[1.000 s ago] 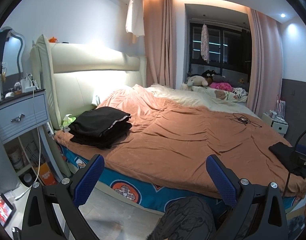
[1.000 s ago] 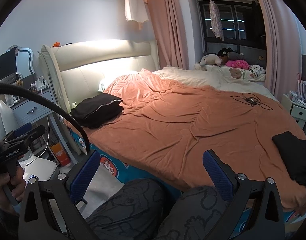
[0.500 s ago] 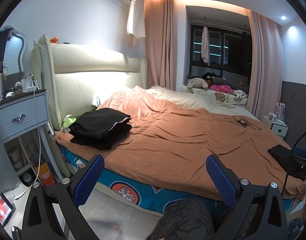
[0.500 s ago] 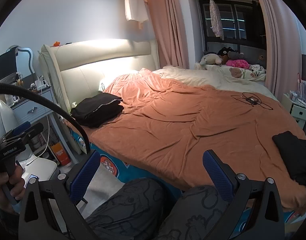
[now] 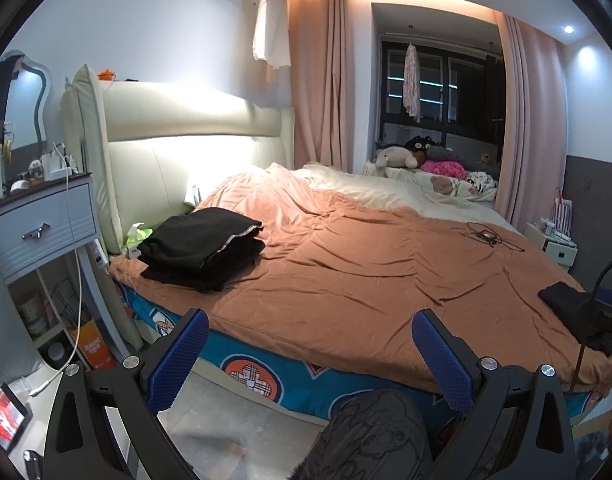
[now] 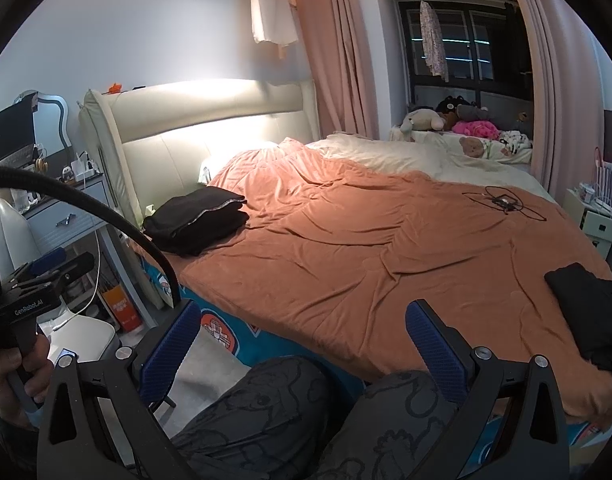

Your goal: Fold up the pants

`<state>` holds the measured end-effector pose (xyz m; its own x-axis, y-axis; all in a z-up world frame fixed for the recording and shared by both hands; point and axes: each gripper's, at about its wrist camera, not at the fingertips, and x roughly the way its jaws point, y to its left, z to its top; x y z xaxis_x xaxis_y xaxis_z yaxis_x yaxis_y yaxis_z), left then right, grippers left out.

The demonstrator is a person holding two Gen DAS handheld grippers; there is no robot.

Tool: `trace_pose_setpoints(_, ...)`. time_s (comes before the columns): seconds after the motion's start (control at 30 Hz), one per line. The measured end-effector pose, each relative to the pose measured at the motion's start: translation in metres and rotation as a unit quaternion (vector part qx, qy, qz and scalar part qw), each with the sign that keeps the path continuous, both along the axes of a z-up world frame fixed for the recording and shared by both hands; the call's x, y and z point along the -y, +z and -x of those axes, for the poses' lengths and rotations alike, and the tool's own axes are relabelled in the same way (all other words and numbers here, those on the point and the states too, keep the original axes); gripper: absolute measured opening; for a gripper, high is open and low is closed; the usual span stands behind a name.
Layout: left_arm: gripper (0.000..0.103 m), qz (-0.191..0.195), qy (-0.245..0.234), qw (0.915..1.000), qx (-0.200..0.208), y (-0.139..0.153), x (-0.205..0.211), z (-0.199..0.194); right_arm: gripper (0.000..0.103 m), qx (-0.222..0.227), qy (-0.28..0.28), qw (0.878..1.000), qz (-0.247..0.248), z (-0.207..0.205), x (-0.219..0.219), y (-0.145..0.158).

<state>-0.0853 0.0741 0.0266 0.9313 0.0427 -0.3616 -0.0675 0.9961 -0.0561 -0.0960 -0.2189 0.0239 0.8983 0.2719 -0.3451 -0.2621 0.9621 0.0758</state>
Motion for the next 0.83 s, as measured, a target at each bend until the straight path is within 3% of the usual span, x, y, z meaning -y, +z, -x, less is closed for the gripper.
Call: trace_pose_setpoints(0.83,0.103,0.004,0.002,1.0000,0.008,-0.0034,-0.0036,0.0037,0.103,-0.008,-0.004,1.000,0.002,-0.0037,-0.0034,0.0000)
